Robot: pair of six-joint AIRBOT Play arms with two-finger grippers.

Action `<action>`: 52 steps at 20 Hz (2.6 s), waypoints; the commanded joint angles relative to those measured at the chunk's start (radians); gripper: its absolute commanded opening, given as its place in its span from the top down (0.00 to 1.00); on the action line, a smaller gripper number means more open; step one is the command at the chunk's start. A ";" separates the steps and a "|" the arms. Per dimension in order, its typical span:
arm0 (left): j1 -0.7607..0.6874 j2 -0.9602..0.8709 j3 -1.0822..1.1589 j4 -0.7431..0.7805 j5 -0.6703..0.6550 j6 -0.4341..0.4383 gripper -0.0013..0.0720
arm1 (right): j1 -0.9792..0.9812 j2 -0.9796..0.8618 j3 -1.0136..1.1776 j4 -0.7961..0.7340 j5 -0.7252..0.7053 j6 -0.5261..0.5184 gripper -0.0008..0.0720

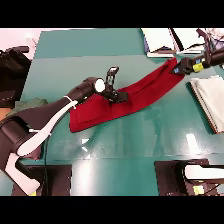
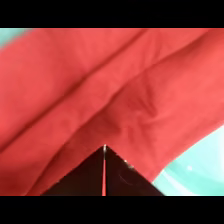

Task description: Fold the shirts.

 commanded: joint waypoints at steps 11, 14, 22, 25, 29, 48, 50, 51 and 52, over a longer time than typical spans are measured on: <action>0.049 -0.061 0.132 0.065 -0.151 0.005 0.95 | 0.350 0.116 0.065 0.158 -0.114 0.122 0.96; 0.143 0.061 0.162 0.198 -0.219 0.006 0.95 | 0.447 0.113 0.064 0.184 -0.176 0.122 0.96; 0.485 0.541 0.162 0.496 -0.322 0.006 0.95 | 0.941 -0.105 0.065 0.355 -0.679 0.026 0.68; 0.520 0.617 0.162 0.504 -0.323 0.006 0.95 | 1.001 -0.181 0.109 0.324 -0.705 0.019 0.51; 0.491 0.622 0.154 0.478 -0.328 0.025 0.95 | 0.874 -0.127 0.089 0.163 -0.531 0.023 0.52; 0.321 0.618 0.142 0.464 -0.256 0.032 0.95 | 0.555 -0.495 -0.089 0.306 -0.230 0.064 0.20; 0.321 0.618 0.142 0.436 -0.256 0.032 0.95 | 0.614 -0.547 -0.031 0.364 -0.247 0.033 0.51; 0.321 0.618 0.142 0.421 -0.256 0.032 0.95 | 0.636 -0.562 0.000 0.362 -0.264 0.032 0.73; 0.320 0.618 0.142 0.408 -0.255 0.032 0.95 | 0.649 -0.569 0.033 0.356 -0.288 0.031 0.96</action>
